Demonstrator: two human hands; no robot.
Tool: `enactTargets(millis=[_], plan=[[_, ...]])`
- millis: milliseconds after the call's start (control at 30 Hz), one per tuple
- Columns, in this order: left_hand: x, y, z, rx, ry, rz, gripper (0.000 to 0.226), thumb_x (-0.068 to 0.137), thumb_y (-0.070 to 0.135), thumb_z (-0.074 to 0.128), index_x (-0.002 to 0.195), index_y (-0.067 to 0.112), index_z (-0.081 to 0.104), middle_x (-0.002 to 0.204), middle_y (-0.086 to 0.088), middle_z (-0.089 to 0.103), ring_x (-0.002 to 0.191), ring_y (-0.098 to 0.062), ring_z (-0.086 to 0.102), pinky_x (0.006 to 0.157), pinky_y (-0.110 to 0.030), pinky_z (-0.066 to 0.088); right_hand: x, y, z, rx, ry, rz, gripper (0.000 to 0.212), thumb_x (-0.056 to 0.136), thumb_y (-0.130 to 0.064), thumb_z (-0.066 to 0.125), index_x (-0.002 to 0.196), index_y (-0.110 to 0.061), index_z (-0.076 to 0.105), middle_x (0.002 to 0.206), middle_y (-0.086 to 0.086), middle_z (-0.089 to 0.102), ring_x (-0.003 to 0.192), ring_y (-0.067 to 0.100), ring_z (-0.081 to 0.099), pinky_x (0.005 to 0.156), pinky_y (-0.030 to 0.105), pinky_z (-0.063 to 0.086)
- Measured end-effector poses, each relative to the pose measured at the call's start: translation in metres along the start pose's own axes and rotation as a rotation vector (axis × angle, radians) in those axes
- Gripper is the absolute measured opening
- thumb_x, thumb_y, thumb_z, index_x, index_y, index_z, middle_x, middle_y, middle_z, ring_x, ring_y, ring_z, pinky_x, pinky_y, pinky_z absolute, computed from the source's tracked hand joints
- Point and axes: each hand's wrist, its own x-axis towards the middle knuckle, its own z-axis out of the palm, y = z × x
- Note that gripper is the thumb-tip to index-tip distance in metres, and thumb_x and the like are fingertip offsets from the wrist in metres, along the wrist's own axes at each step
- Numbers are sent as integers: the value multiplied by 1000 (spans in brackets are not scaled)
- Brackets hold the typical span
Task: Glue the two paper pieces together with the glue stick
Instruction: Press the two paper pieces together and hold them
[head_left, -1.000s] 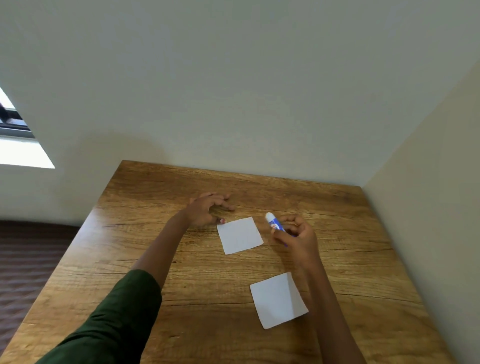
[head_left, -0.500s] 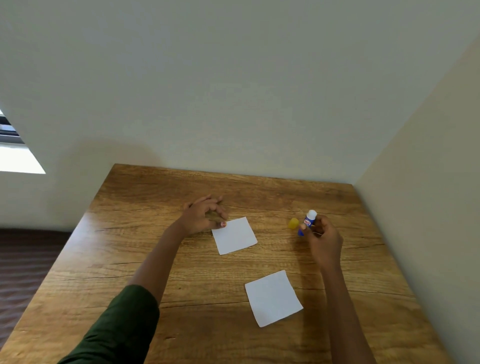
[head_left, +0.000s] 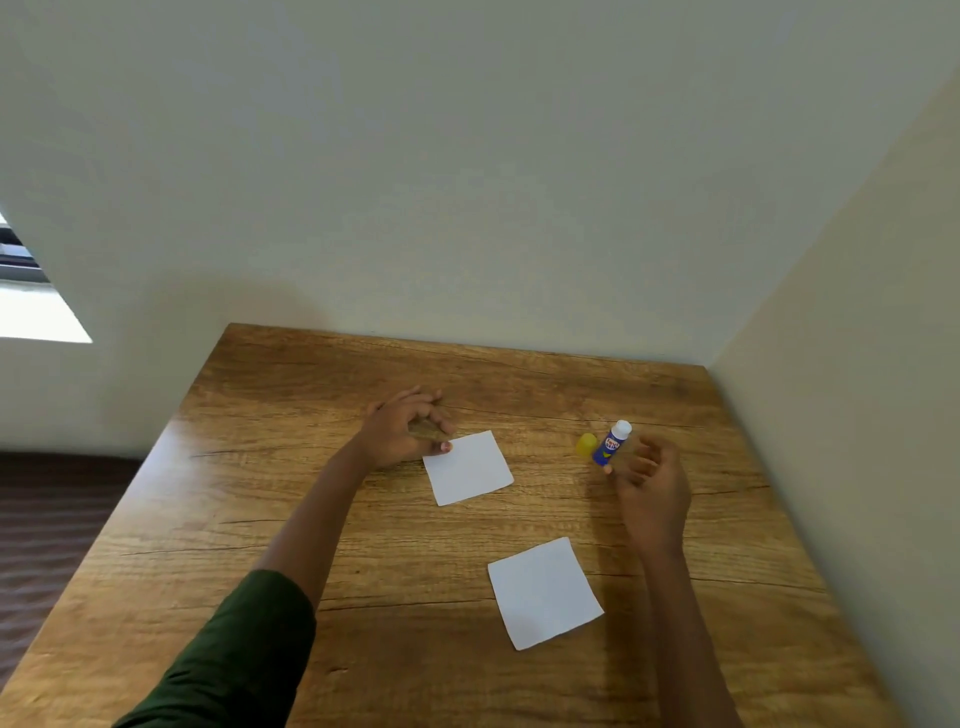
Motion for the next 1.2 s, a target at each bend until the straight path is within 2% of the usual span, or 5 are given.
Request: enactTargets(millis=[100,267,633,1033,1200], plan=[[-3,1,2,13,1,-8,37,69,36,77,104,28,67,148,5,36,142,-17,16,113,-53,7,-13,-9,-15,-89,-62,-13,28,74,-12,77,87,-19,53,81,-2,62,76,19,62,56,21,41],[-4,-2,11,94,9,2,47,65,46,78,107,32,63,152,4,29,143,-19,13,113,-53,8,-35,-21,-15,-394,-723,59,29,68,-30,81,81,-21,56,79,-8,60,71,5,54,53,16,38],[-6,0,8,83,-37,-10,46,65,42,79,107,31,64,153,4,27,144,-19,10,113,-50,4,-32,-26,-2,-469,-816,-43,15,75,-15,76,72,-17,61,78,-5,63,76,10,57,60,18,44],[-22,-7,-10,-410,126,-44,26,80,-5,62,104,6,64,113,-2,65,102,-3,60,78,-1,41,-17,-42,10,297,-823,128,22,81,-13,71,101,-10,62,82,1,70,74,10,67,55,17,50],[-21,-8,-7,-304,136,-15,31,73,-8,69,101,5,64,103,-10,69,92,-10,65,82,-13,49,3,-66,33,374,-965,180,26,82,-9,69,106,0,67,90,6,74,79,11,71,59,19,54]])
